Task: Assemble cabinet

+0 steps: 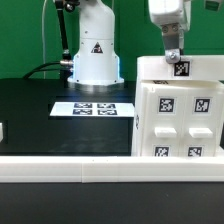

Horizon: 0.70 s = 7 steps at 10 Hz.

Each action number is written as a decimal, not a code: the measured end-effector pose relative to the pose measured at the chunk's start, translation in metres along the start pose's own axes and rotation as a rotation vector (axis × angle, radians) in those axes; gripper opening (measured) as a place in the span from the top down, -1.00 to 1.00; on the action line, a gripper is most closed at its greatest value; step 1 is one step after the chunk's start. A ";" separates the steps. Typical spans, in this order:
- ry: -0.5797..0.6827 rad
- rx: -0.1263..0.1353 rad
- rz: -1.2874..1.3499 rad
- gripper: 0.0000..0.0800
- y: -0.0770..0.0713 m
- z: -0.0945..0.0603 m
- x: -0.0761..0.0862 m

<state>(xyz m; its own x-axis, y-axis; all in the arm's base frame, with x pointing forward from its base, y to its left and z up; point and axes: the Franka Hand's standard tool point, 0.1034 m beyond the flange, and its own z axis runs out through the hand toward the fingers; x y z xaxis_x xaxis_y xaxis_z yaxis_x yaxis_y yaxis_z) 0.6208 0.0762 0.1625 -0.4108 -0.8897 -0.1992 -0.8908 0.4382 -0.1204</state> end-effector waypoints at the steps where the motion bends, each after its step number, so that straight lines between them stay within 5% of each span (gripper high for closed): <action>1: -0.009 0.000 0.048 -0.40 0.000 0.000 -0.001; 6: -0.037 -0.005 0.091 -0.40 -0.001 0.000 -0.001; 7: -0.036 -0.007 0.079 -0.60 0.000 0.001 -0.001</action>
Offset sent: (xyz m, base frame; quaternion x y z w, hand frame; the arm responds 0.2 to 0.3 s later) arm -0.0048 0.0012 -0.0053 -0.0141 0.0022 0.2360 0.9716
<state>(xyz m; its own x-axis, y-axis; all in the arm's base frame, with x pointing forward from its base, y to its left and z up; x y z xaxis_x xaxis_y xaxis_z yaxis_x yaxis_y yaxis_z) 0.6213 0.0773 0.1620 -0.4731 -0.8469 -0.2429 -0.8569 0.5063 -0.0963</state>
